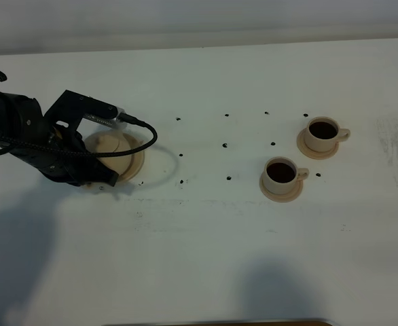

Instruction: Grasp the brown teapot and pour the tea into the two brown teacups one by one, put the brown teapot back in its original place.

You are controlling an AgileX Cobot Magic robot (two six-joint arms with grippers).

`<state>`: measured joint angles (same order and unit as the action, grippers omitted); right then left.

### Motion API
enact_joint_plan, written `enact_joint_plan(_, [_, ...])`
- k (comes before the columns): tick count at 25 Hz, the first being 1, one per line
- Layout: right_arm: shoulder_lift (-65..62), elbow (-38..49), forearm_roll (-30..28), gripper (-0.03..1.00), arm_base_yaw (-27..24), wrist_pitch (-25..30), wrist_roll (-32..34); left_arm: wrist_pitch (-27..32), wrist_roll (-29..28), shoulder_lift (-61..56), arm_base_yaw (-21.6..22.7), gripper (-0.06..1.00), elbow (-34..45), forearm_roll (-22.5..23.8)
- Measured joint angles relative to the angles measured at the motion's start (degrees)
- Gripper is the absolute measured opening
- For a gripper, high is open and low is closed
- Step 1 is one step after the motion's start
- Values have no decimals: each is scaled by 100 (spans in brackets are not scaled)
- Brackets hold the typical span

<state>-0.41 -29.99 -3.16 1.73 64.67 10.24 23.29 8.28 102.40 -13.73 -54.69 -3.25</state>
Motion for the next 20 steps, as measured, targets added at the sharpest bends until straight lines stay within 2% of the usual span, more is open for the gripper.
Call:
enact_joint_plan(6, [0, 0, 0, 22, 0, 0, 0, -37, 0, 10, 0, 13, 0, 0])
enact_joint_plan(10, [0, 0, 0, 22, 0, 0, 0, -54, 0, 28, 0, 25, 0, -6])
enact_joint_plan(15, [0, 0, 0, 22, 0, 0, 0, 15, 0, -82, 0, 45, 0, -22])
enact_joint_plan(20, [0, 0, 0, 22, 0, 0, 0, 191, -9, -649, -54, 52, 5, -28])
